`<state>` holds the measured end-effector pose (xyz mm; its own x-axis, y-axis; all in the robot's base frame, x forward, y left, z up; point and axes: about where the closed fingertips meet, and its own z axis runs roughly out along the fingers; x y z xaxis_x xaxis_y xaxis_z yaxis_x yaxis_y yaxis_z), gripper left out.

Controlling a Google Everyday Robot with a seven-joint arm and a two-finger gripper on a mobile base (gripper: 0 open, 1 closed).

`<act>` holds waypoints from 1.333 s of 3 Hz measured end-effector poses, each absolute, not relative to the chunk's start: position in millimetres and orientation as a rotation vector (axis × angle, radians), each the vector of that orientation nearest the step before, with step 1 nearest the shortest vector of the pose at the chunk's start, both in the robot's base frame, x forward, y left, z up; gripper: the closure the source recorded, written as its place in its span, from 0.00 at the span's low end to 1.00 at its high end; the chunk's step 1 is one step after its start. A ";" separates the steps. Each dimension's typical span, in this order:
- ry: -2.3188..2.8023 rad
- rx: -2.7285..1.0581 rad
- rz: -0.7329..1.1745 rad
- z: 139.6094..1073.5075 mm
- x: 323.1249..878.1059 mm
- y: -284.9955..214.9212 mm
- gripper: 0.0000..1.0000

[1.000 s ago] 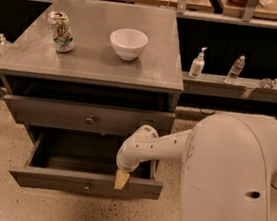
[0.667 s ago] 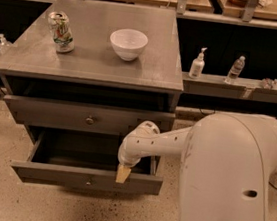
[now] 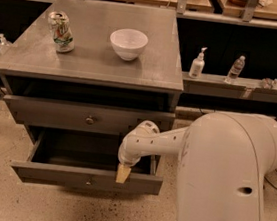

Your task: Close middle drawer

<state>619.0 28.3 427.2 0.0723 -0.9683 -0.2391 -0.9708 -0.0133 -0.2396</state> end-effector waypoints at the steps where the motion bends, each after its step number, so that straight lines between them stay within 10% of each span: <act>1: 1.933 -2.020 0.010 427.3 619.0 28.3 0.24; 4: 1.933 -2.020 0.010 428.5 618.9 28.3 0.28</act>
Offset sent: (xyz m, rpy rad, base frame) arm -0.1060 0.0066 0.0899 0.1444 -0.1177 0.0371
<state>618.9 28.3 428.5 0.0724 -0.9682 -0.2393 -0.9708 -0.0133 -0.2397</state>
